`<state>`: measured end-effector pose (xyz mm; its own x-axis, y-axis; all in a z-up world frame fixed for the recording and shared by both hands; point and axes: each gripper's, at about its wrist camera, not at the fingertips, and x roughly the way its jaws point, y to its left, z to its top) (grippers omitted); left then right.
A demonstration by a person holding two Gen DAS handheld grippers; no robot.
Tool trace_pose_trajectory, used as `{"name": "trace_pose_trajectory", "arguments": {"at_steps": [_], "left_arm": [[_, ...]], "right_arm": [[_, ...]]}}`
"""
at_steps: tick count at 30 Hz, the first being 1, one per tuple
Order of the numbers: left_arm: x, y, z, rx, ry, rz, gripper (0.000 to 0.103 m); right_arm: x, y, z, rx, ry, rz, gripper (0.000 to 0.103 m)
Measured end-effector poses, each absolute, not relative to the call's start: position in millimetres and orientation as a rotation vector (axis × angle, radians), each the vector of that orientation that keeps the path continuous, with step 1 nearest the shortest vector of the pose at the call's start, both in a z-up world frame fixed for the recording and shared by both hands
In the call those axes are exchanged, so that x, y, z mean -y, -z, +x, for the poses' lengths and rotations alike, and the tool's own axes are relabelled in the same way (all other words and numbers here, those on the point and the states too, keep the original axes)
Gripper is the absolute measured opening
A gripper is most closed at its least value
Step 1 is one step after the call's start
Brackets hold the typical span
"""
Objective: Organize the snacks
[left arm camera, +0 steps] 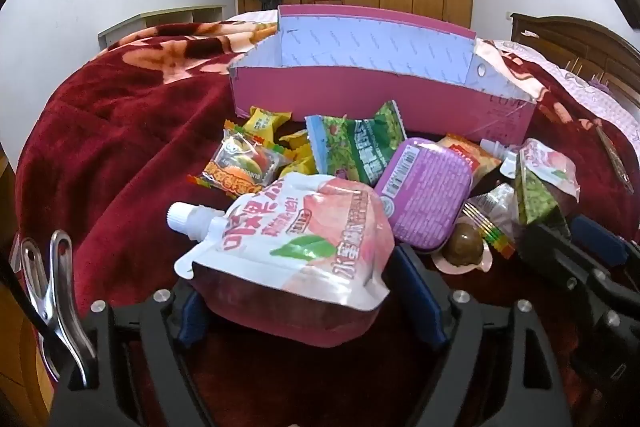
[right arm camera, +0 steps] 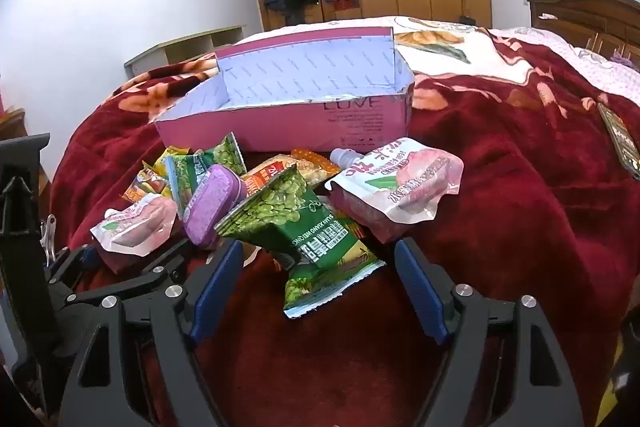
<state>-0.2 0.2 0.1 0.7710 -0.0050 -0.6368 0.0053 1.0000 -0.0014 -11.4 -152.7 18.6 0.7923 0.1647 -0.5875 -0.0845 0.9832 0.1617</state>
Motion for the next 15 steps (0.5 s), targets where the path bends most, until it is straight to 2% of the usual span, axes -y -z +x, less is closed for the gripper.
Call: {"name": "trace_pose_trajectory", "arguments": {"at_steps": [15], "left_arm": [[0.9,2.0,0.1,-0.697,-0.002,0.018,0.085]], "right_arm": [[153.6,-18.3,-10.1,-0.659,-0.139,0.145,0.080]]}}
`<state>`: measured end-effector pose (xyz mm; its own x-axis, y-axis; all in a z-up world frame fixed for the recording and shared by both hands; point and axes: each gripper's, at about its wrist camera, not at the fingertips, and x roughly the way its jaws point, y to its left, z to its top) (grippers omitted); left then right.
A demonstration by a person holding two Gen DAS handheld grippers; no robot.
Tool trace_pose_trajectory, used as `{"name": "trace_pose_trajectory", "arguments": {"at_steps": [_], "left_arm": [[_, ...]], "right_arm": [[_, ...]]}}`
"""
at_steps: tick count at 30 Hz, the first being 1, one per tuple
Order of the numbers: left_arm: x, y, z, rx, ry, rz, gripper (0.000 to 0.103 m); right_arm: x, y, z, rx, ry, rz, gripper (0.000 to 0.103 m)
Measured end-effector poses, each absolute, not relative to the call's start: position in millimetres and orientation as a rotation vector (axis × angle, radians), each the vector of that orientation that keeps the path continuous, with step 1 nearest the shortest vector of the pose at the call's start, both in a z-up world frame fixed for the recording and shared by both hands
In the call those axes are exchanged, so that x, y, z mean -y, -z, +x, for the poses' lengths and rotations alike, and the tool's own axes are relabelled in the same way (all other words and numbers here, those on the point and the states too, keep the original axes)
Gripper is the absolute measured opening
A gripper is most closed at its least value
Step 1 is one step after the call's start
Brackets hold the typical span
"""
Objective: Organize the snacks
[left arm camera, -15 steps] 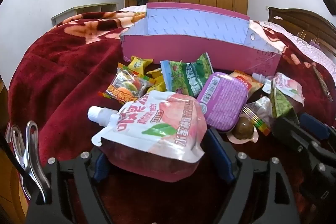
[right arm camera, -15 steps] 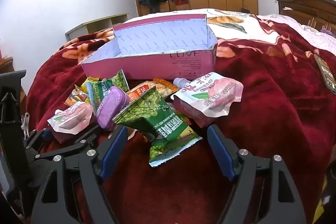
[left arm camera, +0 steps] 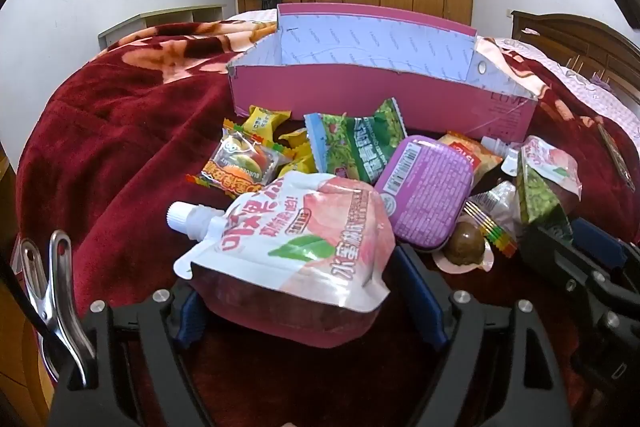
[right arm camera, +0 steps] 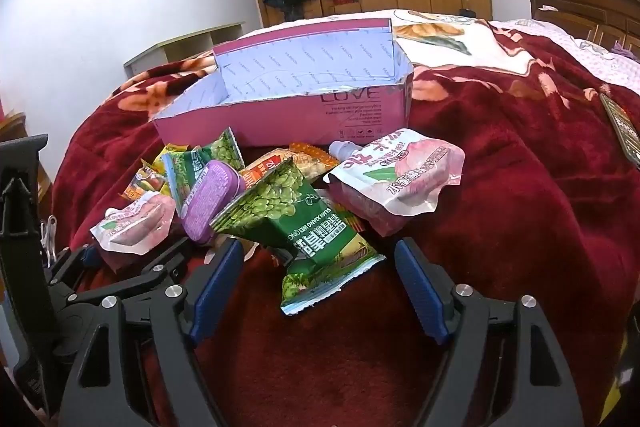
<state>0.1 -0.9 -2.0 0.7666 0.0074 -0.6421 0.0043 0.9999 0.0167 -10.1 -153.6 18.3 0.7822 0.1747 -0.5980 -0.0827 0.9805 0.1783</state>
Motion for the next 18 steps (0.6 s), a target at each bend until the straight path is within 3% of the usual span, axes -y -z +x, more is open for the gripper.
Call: {"name": "trace_pose_trajectory", "arguments": {"at_steps": [18], "left_arm": [[0.8,1.7,0.0,-0.697,-0.001,0.015,0.086]], "right_arm": [[152.5,-13.9,-8.7,-0.664,-0.141,0.149,0.080]]}}
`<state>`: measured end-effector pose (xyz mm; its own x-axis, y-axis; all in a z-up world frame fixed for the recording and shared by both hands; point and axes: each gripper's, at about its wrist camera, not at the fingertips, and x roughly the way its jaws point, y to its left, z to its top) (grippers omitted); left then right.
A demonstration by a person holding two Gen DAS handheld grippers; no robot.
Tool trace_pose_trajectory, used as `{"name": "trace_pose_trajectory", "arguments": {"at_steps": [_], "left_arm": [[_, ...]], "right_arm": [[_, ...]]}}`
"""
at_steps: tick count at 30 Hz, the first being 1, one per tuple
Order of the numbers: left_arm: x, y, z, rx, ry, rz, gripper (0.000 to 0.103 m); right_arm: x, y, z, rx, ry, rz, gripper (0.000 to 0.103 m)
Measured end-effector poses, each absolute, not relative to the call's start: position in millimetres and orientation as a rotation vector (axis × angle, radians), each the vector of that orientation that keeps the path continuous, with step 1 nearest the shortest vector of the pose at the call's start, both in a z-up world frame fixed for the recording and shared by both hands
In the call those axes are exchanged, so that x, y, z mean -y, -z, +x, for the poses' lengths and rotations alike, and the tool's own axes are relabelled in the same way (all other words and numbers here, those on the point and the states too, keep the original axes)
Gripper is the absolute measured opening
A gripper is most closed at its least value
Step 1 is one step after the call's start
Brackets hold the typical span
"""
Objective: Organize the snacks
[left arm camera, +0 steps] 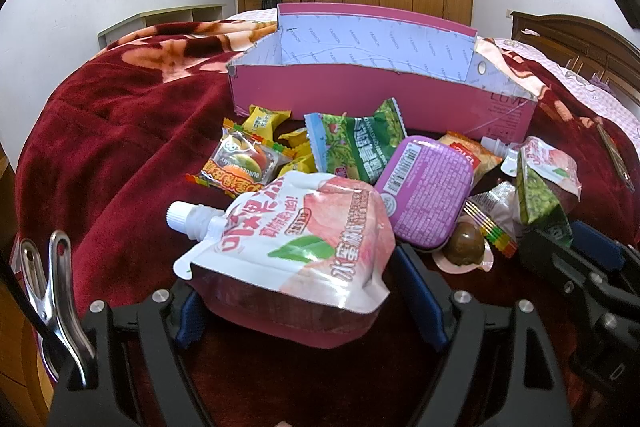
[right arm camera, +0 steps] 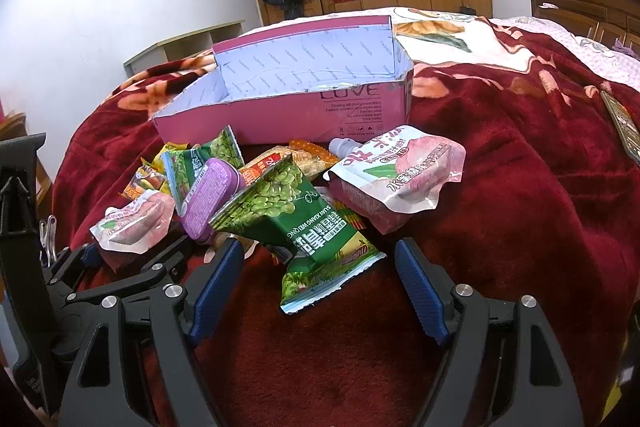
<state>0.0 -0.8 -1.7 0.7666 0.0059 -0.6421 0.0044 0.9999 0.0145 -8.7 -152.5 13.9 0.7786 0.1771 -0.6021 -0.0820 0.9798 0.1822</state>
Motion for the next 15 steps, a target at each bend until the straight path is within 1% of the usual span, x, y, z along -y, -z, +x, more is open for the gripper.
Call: {"name": "trace_pose_trajectory", "arguments": {"at_steps": [15], "left_arm": [[2.9,3.9,1.8,-0.702,0.017,0.010,0.090]], "right_arm": [[152.1,-14.8,-9.4,-0.667,-0.142,0.152,0.080]]}}
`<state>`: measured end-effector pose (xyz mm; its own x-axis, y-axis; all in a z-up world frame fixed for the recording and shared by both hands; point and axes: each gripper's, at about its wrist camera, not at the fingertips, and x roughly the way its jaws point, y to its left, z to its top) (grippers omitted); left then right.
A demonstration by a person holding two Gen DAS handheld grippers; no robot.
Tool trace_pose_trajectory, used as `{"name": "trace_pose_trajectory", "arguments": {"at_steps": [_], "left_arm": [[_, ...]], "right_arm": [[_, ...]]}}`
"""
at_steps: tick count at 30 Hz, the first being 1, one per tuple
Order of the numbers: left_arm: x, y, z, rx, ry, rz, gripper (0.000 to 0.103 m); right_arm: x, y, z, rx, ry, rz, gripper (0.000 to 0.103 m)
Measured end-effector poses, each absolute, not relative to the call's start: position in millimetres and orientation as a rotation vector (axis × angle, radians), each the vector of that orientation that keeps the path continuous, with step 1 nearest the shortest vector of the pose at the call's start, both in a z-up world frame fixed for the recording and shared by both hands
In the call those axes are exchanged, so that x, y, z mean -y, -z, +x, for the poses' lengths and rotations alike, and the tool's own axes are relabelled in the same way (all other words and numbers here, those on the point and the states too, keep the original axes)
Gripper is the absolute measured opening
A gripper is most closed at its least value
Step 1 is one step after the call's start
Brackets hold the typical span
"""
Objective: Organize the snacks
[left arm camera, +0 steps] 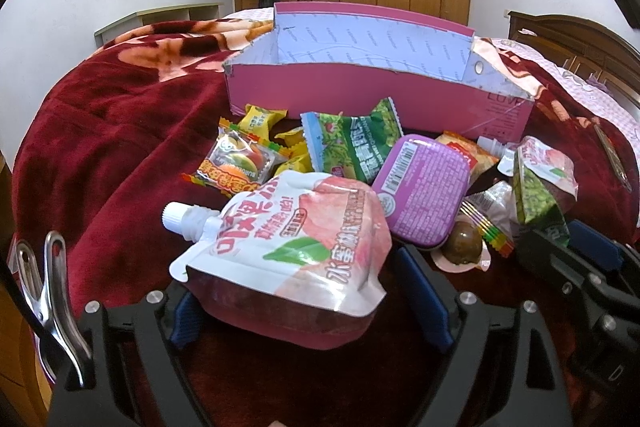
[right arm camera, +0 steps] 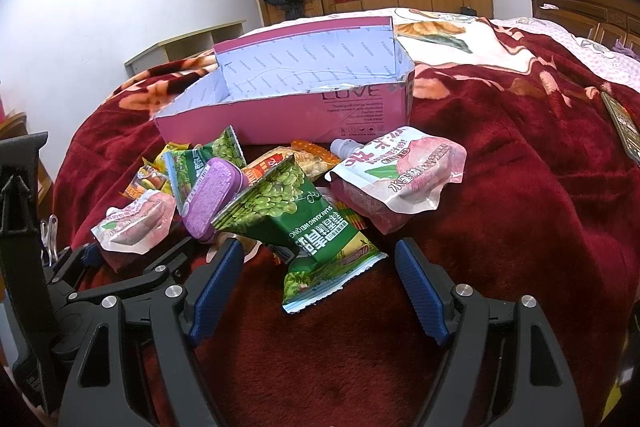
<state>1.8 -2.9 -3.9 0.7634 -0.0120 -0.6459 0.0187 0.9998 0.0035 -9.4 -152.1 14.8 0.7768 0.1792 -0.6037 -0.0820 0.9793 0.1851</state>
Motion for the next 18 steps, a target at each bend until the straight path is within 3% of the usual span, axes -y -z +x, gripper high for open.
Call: {"name": "trace_pose_trajectory", "arguments": {"at_steps": [18], "left_arm": [[1.0,3.7,3.2,-0.712,0.022,0.011,0.091]], "right_arm": [[152.4,-15.7,-9.2,-0.667,-0.142,0.153,0.080]]}}
